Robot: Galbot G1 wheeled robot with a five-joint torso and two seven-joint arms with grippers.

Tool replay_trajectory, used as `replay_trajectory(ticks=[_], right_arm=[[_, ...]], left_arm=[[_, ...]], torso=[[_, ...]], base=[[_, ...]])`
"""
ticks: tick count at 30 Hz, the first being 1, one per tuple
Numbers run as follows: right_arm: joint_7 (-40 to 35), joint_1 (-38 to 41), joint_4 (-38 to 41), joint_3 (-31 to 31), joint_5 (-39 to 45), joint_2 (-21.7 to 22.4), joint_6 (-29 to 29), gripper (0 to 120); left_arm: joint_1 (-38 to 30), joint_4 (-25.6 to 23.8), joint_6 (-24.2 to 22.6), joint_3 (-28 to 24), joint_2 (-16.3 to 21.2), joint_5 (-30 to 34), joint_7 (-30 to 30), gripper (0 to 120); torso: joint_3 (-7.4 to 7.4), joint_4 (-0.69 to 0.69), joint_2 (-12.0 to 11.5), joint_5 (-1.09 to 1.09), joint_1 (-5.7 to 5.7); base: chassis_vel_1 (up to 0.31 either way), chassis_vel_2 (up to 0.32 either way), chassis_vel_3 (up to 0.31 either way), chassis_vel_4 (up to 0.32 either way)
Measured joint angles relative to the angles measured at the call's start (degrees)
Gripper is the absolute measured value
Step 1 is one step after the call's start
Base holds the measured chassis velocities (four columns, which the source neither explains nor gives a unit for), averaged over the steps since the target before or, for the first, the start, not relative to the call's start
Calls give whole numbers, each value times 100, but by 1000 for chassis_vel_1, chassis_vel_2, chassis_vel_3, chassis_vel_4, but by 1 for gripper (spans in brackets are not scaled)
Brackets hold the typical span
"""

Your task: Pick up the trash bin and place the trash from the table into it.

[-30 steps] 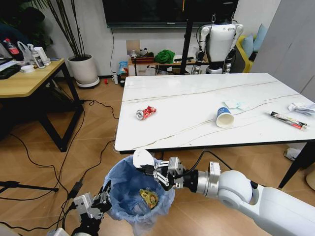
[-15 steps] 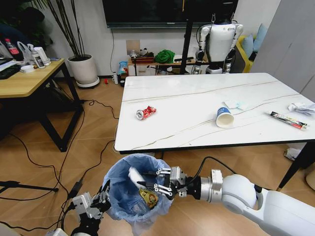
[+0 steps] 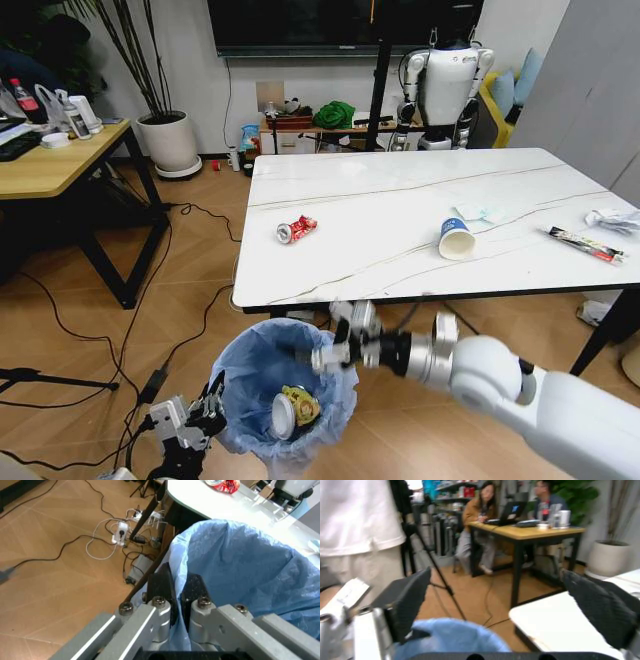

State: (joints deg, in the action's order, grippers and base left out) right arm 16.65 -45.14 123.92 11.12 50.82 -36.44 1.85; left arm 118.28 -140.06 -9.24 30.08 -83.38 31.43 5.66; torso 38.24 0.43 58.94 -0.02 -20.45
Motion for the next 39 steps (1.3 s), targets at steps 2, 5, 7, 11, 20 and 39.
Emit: replay_trajectory(ticks=[2,5,7,11,20,39], right_arm=[[-471,81,44,2,82,-91,22,100],[-1033,300,28,73,173,-298,157,100],[-1219,454,-37,132,203,-414,238,100],[-1924,1109,-561,466,279,-957,538,100],[-2260,1710,-1565,804,315,-1610,1156,100],[-2492,3004,-3059,1331,439,-2706,2535,100]], left_arm=[[50,-10,12,-17,-6,-39,-22,0],[61,12,17,-39,1,-73,-33,0],[79,26,20,-45,-2,-89,-44,0],[98,35,30,-30,-44,-129,-58,0],[130,-5,35,63,-106,-135,-61,0],[64,2,35,116,-137,-80,-42,0]], torso=[[0,0,0,3,0],[0,3,0,2,0],[0,2,0,1,0],[0,-2,0,1,0],[1,0,0,3,0],[0,-2,0,0,0]], base=[[0,0,0,0],[0,0,0,0],[0,0,0,0],[0,0,0,0],[0,0,0,0],[0,0,0,0]])
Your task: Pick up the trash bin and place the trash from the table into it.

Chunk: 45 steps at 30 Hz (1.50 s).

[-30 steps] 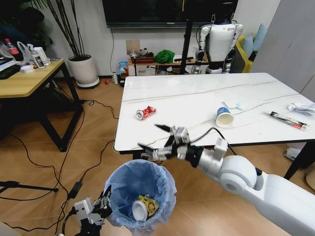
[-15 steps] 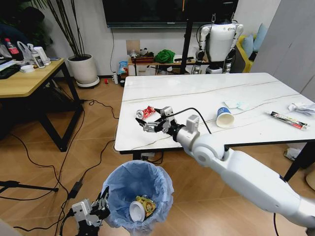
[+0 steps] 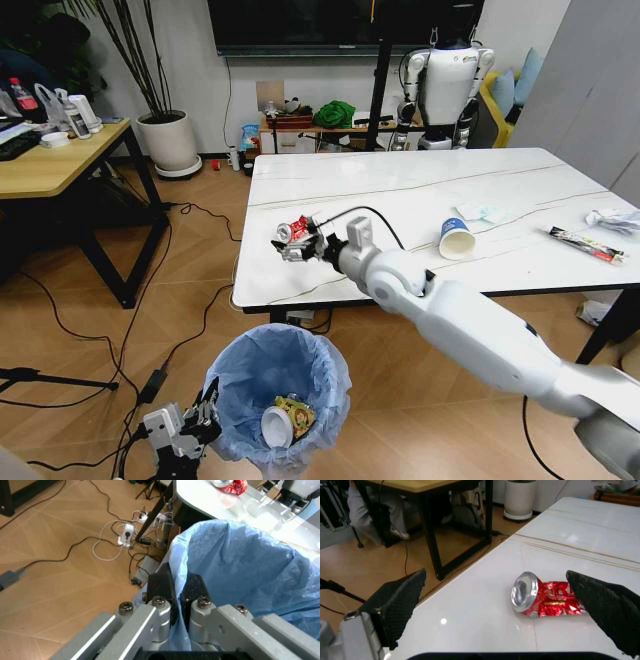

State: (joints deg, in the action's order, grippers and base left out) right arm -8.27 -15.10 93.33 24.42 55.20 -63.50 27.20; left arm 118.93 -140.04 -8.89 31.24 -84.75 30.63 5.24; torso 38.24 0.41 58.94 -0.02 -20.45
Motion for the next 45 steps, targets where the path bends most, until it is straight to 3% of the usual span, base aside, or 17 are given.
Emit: replay_trajectory(ticks=[14,28,45], right_arm=[[286,278,-1013,13,-108,-706,332,100],[694,361,-1620,-100,-420,-582,206,100],[916,373,-2054,-66,-634,-821,42,99]], left_arm=[[-39,0,0,71,46,98,25,0],[-132,49,-19,97,127,219,92,0],[-129,50,-25,108,132,228,105,0]], torso=[[0,-1,0,1,0],[0,3,0,1,0],[-1,2,1,1,1]], base=[[0,0,0,0],[0,0,0,0],[0,0,0,0]])
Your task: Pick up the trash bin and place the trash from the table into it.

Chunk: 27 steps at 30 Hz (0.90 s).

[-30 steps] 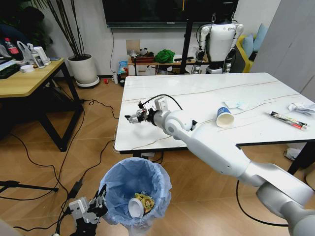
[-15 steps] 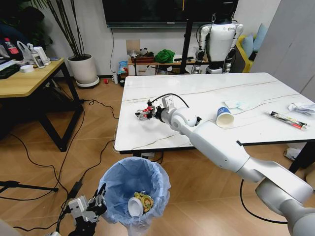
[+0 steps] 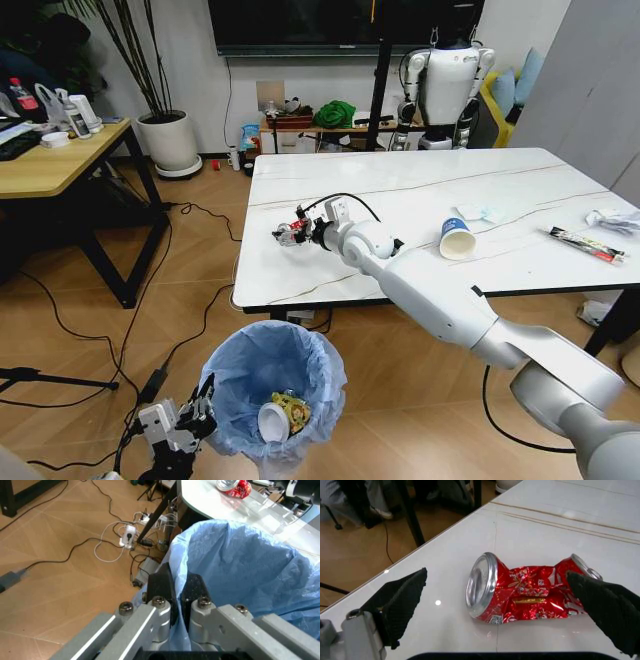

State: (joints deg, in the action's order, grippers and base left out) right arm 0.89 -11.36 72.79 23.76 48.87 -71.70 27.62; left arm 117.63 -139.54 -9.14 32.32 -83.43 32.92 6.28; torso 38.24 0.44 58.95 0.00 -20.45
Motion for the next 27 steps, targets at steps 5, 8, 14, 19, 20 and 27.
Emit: replay_trajectory(ticks=[5,8,14,19,20,27], right_arm=[[33,43,-119,56,-11,-64,-17,98],[61,50,-150,62,-33,-72,-33,98],[130,51,-221,84,-85,-84,-98,93],[149,50,-240,113,-74,-77,-139,75],[149,50,-240,113,-74,-77,-139,75],[161,50,-234,144,-59,-74,-142,47]], left_arm=[[-1,-6,1,2,1,18,0,0],[-2,-7,1,5,3,22,0,0],[-12,-7,1,13,13,46,2,0],[-15,-6,1,13,16,50,5,0],[-15,-6,1,13,16,50,5,0],[-18,3,1,12,22,50,5,0]], torso=[[0,-1,0,0,0],[0,0,0,0,0],[0,0,0,0,0],[0,0,0,0,0],[0,0,0,0,0],[0,0,0,0,0]], base=[[0,0,0,0],[0,0,0,0],[0,0,0,0],[0,0,0,0],[0,0,0,0],[0,0,0,0]])
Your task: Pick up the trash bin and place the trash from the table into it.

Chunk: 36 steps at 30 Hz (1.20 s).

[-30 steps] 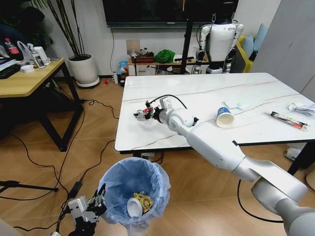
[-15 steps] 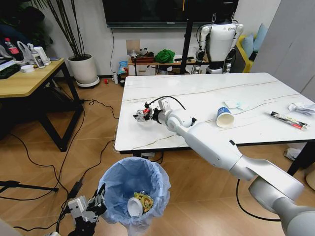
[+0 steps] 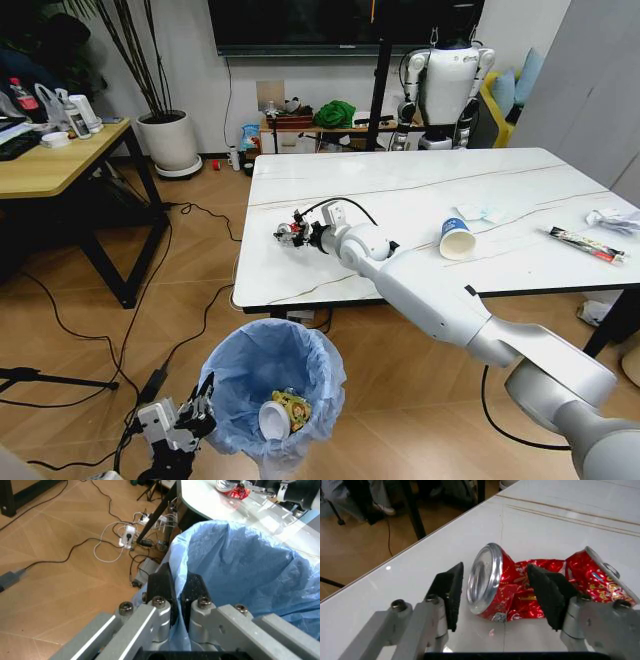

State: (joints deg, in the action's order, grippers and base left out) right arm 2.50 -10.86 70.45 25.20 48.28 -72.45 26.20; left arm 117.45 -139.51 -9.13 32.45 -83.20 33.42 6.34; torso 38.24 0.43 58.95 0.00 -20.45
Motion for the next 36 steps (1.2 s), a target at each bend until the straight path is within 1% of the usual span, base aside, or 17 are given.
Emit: replay_trajectory(ticks=[1,2,4,5,7,10,17,20,23,24,26,27,28,31,32,35,36], right_arm=[[0,0,6,4,1,2,0,43],[0,0,6,4,1,2,0,43],[0,-2,31,21,3,20,2,32],[0,-2,31,21,3,20,2,32],[1,-10,63,38,5,41,2,22],[1,-19,76,43,5,49,2,18],[1,-29,176,47,19,108,22,18],[-14,-31,389,33,94,243,39,18],[-110,-123,1004,-139,346,704,28,18],[-110,-123,1004,-139,346,704,28,18],[-158,-294,1622,-323,606,1168,-42,18],[-158,-294,1622,-323,606,1168,-42,18],[-159,-433,2068,-420,789,1419,-119,18],[-39,-973,3246,-571,1192,1993,-468,18],[-39,-973,3246,-571,1192,1993,-468,18],[256,-1294,4035,-445,1227,2363,-872,18],[256,-1294,4035,-445,1227,2363,-872,18]], left_arm=[[-2,0,0,0,0,0,0,0],[-2,0,0,0,0,0,0,0],[-9,2,0,-1,1,3,0,0],[-9,2,0,-1,1,3,0,0],[-11,4,0,-2,3,8,0,0],[-11,4,0,-2,7,12,0,0],[-11,4,0,-8,14,19,5,0],[-7,-1,0,-34,33,29,7,0],[-5,-11,-5,-87,116,76,21,0],[-5,-11,-5,-87,116,76,21,0],[-31,-27,-42,-115,222,176,83,0],[-31,-27,-42,-115,222,176,83,0],[-47,-38,-60,-122,287,227,108,0],[-65,-51,-85,-147,399,308,145,0],[-65,-51,-85,-147,399,308,145,0],[-60,-60,-86,-140,371,312,148,0],[-60,-60,-86,-140,371,312,148,0]], torso=[[0,0,0,0,0],[0,0,0,0,0],[0,0,0,0,0],[0,0,0,0,0],[0,0,0,0,0],[-1,0,0,0,0],[0,0,0,0,0],[0,-2,0,1,0],[0,-2,0,1,0],[0,-2,0,1,0],[0,1,0,1,-1],[0,1,0,1,-1],[0,4,0,1,0],[-1,2,0,3,0],[-1,2,0,3,0],[-1,2,0,2,0],[-1,2,0,2,0]], base=[[0,0,0,0],[0,0,0,0],[0,0,0,0],[0,0,0,0],[0,0,0,0],[0,0,0,0],[0,0,0,0],[0,0,0,0],[0,0,0,0],[0,0,0,0],[0,0,0,0],[0,0,0,0],[0,0,0,0],[0,0,0,0],[0,0,0,0],[0,0,0,0],[0,0,0,0]])
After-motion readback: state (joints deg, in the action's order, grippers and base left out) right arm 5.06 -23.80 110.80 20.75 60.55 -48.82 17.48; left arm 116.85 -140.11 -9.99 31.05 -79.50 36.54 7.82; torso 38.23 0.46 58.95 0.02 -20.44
